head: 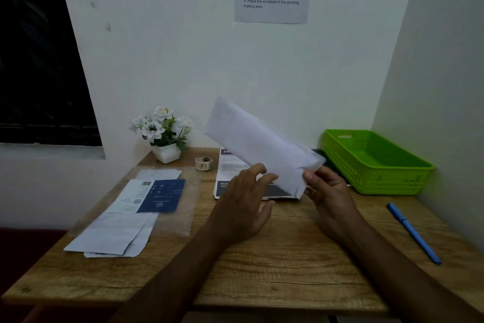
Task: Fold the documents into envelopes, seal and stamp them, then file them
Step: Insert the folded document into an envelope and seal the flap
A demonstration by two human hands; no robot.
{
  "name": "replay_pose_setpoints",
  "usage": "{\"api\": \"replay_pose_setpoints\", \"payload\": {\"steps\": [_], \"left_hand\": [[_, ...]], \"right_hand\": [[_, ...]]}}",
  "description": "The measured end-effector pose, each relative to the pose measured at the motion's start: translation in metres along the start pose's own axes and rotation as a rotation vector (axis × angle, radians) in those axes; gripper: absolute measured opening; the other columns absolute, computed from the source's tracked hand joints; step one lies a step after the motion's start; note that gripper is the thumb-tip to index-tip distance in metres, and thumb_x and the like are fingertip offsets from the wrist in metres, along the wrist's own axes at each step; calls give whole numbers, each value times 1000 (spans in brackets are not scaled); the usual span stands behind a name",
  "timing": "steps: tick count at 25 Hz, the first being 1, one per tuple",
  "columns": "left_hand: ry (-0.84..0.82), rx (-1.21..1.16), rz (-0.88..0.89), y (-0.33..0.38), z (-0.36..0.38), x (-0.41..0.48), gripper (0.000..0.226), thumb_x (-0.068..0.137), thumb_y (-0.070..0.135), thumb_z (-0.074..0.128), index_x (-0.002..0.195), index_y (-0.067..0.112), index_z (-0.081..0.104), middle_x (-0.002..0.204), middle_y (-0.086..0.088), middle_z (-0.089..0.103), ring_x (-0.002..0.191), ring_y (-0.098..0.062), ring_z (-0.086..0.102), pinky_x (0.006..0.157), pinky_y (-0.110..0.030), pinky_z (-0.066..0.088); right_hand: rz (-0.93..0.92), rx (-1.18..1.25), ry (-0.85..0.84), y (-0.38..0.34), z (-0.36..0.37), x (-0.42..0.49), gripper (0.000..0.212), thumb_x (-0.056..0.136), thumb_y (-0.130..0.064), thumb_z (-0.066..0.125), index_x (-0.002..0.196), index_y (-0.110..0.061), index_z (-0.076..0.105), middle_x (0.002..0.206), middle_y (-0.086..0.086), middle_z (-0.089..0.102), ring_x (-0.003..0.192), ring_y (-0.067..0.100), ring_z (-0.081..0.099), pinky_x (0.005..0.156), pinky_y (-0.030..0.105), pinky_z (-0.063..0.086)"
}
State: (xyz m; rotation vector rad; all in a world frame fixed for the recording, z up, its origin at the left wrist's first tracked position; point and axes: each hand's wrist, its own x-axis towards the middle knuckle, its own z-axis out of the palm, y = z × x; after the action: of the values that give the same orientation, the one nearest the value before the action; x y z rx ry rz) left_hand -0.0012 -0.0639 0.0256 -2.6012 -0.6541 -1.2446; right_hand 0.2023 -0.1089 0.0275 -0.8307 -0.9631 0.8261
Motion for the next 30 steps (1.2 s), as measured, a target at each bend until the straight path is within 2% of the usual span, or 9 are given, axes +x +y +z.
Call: {"api": "replay_pose_setpoints", "payload": {"steps": [5, 7, 10, 14, 19, 22, 24, 27, 30], "left_hand": [[-157, -338, -127, 4, -4, -1, 77, 85, 50, 59, 146, 20, 23, 150, 1, 29, 127, 3, 34, 98, -13, 38], [-194, -429, -170, 7, -5, 0, 84, 83, 54, 60, 147, 30, 11, 152, 9, 23, 126, 18, 26, 95, -1, 32], [-201, -496, -171, 10, -3, 0, 90, 82, 52, 62, 143, 46, -4, 148, 28, 14, 127, 24, 17, 92, 8, 24], [-170, -544, -169, 13, -3, -3, 81, 89, 42, 57, 140, 54, -4, 141, 41, 10, 123, 26, 26, 93, 5, 29], [-25, -704, -253, 15, -2, -3, 67, 93, 17, 55, 139, 47, 18, 137, 35, 32, 124, 12, 42, 94, -14, 46], [40, -785, -297, 12, -1, -4, 61, 93, 7, 53, 139, 38, 28, 135, 30, 41, 123, 2, 48, 89, -15, 49], [81, -810, -327, 7, 0, -6, 56, 94, 6, 50, 137, 36, 31, 133, 24, 46, 120, -4, 53, 86, -20, 53], [129, -759, -381, 2, 0, -5, 52, 96, 4, 44, 136, 35, 33, 133, 7, 53, 119, -8, 55, 90, -31, 54], [173, -721, -432, -2, 1, -3, 47, 97, 2, 42, 138, 23, 34, 134, -4, 55, 120, -11, 54, 98, -35, 49]], "right_hand": [[-31, -68, -135, 10, 12, -7, 23, 64, -18, 78, 87, -19, 79, 92, 2, 76, 89, 14, 70, 72, 26, 55], [-56, -143, -186, 14, 13, -8, 21, 69, -12, 74, 90, -16, 78, 96, 5, 75, 95, 17, 69, 74, 24, 54], [-72, -206, -272, 17, 14, -11, 23, 73, -8, 73, 96, -7, 76, 99, 9, 74, 99, 21, 68, 79, 25, 54], [-165, -282, -335, 20, 20, -17, 26, 73, -6, 75, 97, -15, 77, 99, 8, 74, 98, 26, 68, 85, 30, 55], [-248, -398, -360, 19, 24, -18, 40, 76, -6, 76, 108, -29, 73, 107, 0, 71, 95, 16, 66, 79, 31, 57], [-252, -511, -403, 22, 23, -18, 47, 78, -7, 76, 120, -27, 67, 113, -4, 67, 100, 18, 63, 80, 36, 57], [-231, -541, -444, 23, 23, -18, 45, 81, -11, 72, 123, -26, 66, 115, -7, 64, 105, 18, 61, 82, 30, 56], [-300, -603, -271, 22, 24, -14, 35, 82, -3, 70, 102, -31, 73, 105, -12, 68, 98, 9, 63, 75, 16, 52], [-435, -650, 221, 17, 13, -4, 37, 81, 7, 63, 88, -28, 69, 101, 0, 67, 95, 13, 62, 72, 20, 48]]}}
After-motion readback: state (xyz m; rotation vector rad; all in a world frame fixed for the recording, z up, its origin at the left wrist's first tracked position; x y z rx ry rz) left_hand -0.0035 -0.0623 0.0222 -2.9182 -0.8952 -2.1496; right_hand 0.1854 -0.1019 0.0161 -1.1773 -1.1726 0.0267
